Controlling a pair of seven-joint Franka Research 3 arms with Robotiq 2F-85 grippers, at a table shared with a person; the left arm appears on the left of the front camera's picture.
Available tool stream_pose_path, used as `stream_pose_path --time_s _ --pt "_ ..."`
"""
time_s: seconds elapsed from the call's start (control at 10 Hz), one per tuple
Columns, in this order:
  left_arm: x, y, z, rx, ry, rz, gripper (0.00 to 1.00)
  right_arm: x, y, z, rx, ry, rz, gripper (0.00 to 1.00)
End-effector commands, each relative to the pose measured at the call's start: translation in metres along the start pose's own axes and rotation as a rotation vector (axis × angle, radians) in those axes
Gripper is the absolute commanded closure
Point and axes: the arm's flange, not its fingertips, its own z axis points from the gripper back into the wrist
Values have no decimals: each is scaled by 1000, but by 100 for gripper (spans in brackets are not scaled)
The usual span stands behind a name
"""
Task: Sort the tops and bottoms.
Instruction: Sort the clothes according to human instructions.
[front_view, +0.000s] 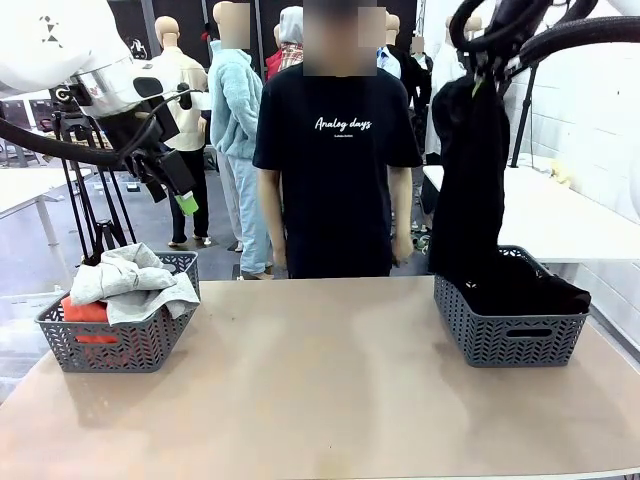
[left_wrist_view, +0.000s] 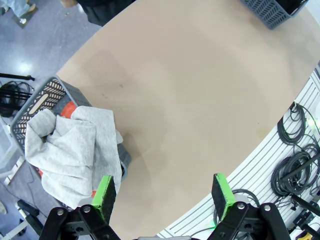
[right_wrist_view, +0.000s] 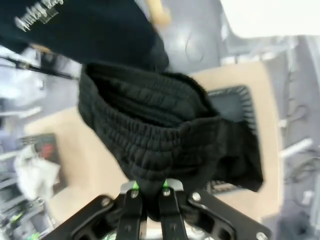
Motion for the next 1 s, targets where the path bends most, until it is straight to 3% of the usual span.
stream_pose_path --time_s 0.0,0.2,0.3,0.7,0.9 --pt "-1 0 2 2 -3 0 0 -30 -25 -32 -17 67 -37 100" --pt "-1 0 2 2 -3 0 0 -39 -39 -56 -54 112 -134 100" --pt "-1 0 2 2 -3 0 0 2 -24 -43 -35 91 -41 100" --pt "-1 0 2 2 -3 0 0 -4 -28 -50 -45 114 -62 100" --pt "-1 0 2 2 -3 0 0 27 -71 -85 -143 289 -188 100"
